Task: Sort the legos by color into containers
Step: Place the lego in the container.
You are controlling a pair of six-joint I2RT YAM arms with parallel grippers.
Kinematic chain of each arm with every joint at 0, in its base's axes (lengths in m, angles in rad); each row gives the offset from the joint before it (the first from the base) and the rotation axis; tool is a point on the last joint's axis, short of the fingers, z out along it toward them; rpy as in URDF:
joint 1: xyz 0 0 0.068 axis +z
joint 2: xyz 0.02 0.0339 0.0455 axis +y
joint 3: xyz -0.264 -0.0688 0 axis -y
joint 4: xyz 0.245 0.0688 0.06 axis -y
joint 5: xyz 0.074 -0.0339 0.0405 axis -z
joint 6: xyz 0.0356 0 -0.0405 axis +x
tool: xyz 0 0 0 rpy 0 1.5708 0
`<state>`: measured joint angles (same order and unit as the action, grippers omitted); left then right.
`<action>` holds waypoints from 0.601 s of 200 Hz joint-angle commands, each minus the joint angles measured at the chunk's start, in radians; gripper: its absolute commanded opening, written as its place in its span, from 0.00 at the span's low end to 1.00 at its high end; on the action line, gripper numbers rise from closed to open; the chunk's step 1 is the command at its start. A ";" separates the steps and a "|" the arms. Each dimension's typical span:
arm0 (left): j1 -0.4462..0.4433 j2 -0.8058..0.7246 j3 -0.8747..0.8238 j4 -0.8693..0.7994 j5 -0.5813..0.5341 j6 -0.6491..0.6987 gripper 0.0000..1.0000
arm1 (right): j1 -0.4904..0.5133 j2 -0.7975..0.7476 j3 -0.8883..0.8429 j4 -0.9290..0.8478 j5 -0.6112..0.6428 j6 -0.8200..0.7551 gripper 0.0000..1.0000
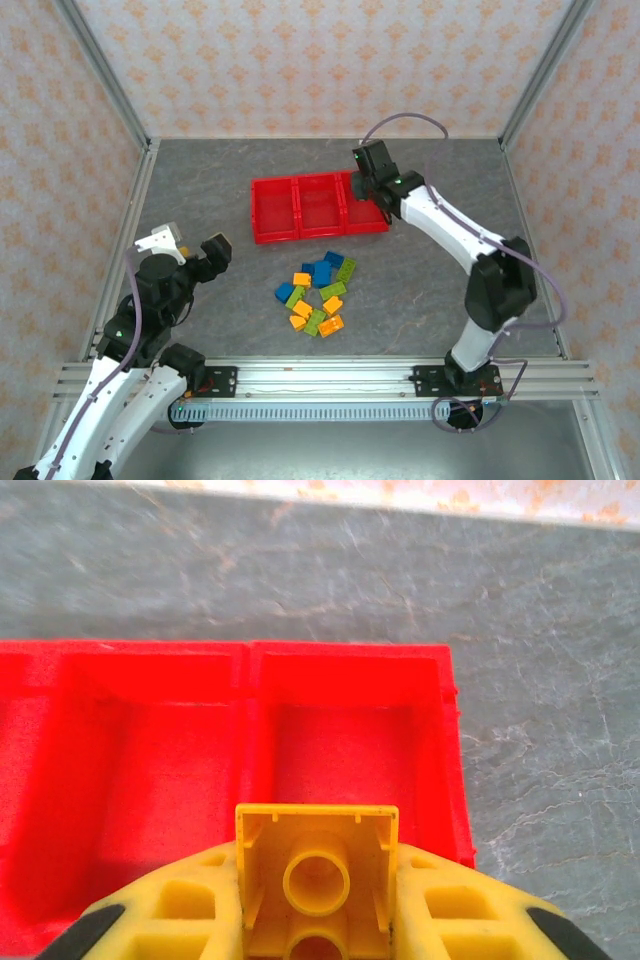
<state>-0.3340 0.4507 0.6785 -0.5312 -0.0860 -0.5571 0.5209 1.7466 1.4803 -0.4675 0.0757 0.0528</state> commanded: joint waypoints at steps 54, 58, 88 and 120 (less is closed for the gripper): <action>-0.010 0.056 0.019 -0.010 0.119 0.062 0.99 | -0.041 0.230 0.096 0.021 -0.039 -0.044 0.36; -0.010 0.060 0.015 -0.005 0.129 0.065 0.99 | -0.041 0.232 0.101 0.017 -0.035 -0.038 0.39; -0.010 0.081 -0.005 0.032 0.182 0.078 1.00 | -0.039 0.211 0.111 -0.015 -0.016 0.012 0.68; -0.010 0.089 -0.016 0.053 0.219 0.083 0.99 | -0.032 0.118 0.077 -0.048 -0.014 0.062 0.83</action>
<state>-0.3340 0.5365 0.6769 -0.5236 0.0788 -0.4976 0.4770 1.9690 1.5650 -0.4721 0.0345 0.0601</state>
